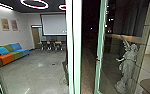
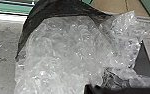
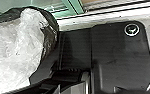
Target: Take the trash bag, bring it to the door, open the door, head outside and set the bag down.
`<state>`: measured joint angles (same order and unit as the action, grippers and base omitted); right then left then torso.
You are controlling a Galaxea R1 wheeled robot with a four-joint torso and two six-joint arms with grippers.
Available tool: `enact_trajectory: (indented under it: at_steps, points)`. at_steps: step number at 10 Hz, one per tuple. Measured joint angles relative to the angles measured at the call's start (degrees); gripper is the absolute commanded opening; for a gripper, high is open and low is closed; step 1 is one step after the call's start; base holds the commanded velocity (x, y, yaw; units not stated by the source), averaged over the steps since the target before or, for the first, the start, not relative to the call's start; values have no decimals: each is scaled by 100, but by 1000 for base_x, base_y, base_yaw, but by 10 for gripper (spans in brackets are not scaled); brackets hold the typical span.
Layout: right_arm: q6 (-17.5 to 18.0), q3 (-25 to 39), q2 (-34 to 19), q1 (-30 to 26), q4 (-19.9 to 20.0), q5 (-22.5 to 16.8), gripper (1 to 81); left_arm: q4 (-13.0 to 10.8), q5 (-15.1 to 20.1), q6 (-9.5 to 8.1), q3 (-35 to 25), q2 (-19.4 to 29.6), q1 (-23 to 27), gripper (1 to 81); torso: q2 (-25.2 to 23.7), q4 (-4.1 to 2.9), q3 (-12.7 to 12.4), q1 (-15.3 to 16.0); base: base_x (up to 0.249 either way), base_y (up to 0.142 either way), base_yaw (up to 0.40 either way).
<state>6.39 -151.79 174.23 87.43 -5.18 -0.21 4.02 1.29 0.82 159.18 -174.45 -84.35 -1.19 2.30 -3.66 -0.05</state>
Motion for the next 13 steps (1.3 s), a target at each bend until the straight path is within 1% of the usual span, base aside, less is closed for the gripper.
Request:
enact_trajectory:
  at_steps: [7,8,10,13]
  points:
    - [0,-1,2,2,0,0,811,0,-6,0,0,0,1,10,0,0,2,0,0,0,0]
    - [0,-1,2,0,1,5,811,0,-17,0,0,0,6,10,0,0,44,-2,0,0,0]
    - [2,-1,2,-9,0,16,811,0,-26,0,0,0,9,10,-2,0,312,-2,0,0,0]
    - [2,-1,0,-94,1,34,811,0,-85,0,0,0,119,10,0,0,886,2,0,0,0]
